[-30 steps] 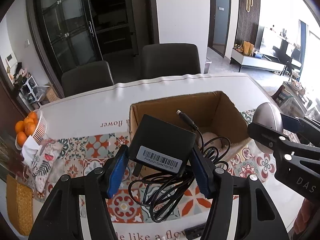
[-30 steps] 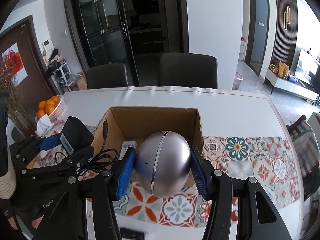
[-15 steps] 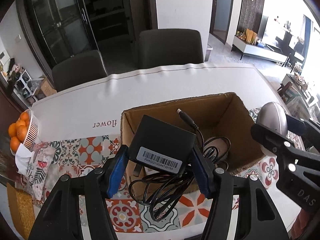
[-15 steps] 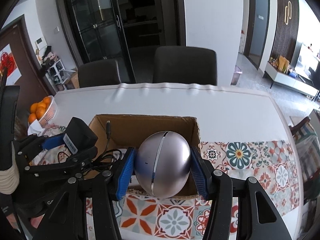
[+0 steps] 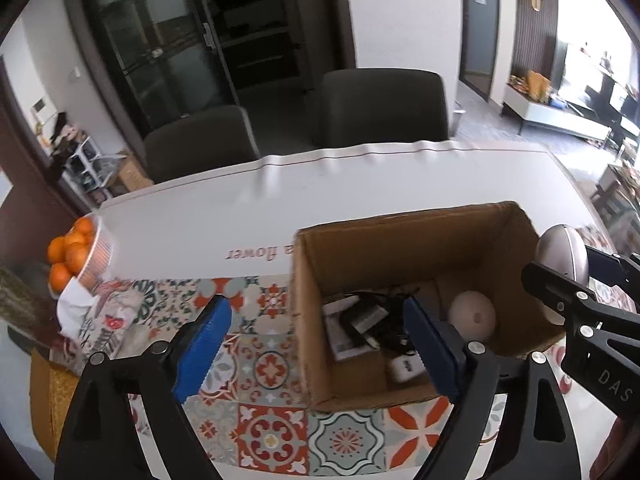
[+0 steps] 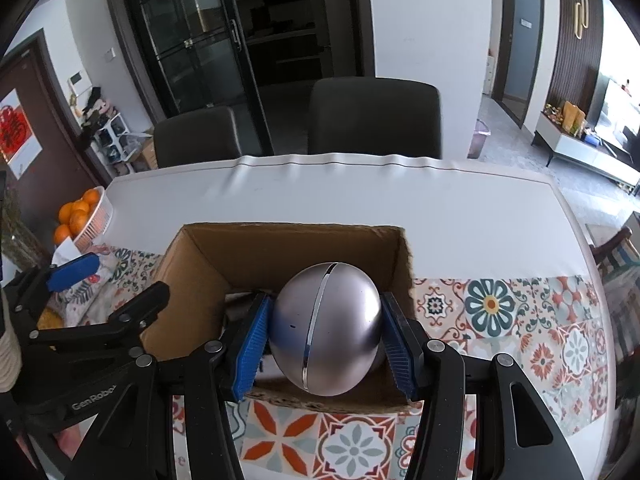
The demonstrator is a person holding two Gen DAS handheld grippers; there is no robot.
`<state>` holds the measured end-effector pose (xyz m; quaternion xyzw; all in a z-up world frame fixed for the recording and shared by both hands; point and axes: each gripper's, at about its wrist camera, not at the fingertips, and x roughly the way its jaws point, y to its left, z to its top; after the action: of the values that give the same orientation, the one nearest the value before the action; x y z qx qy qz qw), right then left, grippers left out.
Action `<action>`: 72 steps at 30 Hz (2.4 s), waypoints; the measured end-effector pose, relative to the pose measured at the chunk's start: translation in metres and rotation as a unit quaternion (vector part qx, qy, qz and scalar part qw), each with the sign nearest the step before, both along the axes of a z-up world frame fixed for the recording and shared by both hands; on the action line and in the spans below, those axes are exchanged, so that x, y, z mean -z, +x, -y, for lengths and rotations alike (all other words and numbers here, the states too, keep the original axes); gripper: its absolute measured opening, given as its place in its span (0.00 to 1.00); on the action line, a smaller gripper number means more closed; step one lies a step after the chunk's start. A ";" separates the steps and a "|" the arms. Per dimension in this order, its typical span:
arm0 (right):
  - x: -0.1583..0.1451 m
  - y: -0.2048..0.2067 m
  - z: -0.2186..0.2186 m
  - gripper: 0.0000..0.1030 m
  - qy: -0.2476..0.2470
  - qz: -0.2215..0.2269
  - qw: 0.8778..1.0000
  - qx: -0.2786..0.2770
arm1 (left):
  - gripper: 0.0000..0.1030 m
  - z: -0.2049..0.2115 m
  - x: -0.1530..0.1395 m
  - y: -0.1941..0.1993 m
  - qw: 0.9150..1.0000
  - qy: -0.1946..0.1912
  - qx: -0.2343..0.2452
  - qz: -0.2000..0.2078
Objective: Organize rigid objects
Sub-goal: 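Lower both items into the box and open both grippers, then move both grippers back to the black clip device and figurine keychain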
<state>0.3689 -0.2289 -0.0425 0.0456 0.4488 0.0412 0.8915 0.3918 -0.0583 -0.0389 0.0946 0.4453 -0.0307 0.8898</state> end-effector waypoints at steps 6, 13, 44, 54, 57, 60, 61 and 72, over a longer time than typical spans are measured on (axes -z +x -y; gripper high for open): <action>-0.001 0.008 -0.016 0.59 0.000 0.000 1.000 -0.012 | 0.89 -0.022 -0.006 -0.003 0.999 -0.005 -0.032 0.007; -0.010 -0.003 -0.025 0.74 -0.028 0.010 1.000 -0.002 | 0.92 -0.038 -0.009 -0.017 0.998 -0.010 -0.056 0.014; 0.023 -0.135 -0.056 0.75 -0.007 -0.011 1.000 -0.025 | 0.98 -0.075 0.018 -0.151 0.996 -0.016 -0.088 0.003; 0.059 -0.157 -0.072 0.75 -0.005 -0.052 0.998 -0.048 | 0.96 -0.085 0.050 -0.174 0.996 -0.014 -0.087 -0.032; 0.069 -0.161 -0.076 0.75 -0.005 -0.065 0.996 -0.053 | 0.96 -0.088 0.061 -0.180 0.995 -0.011 -0.089 -0.046; 0.078 -0.165 -0.080 0.75 -0.006 -0.078 0.995 -0.061 | 0.96 -0.092 0.071 -0.185 0.994 -0.009 -0.091 -0.059; 0.081 -0.167 -0.081 0.75 -0.006 -0.082 0.995 -0.063 | 0.96 -0.092 0.073 -0.187 0.994 -0.008 -0.091 -0.062; 0.120 -0.170 -0.092 0.75 -0.002 -0.134 0.988 -0.079 | 0.96 -0.104 0.108 -0.198 0.989 0.004 -0.103 -0.102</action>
<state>0.1991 -0.1371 -0.1623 0.0134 0.5665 0.1046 0.8173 0.1939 0.0452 -0.1469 0.0481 0.5413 0.0528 0.8378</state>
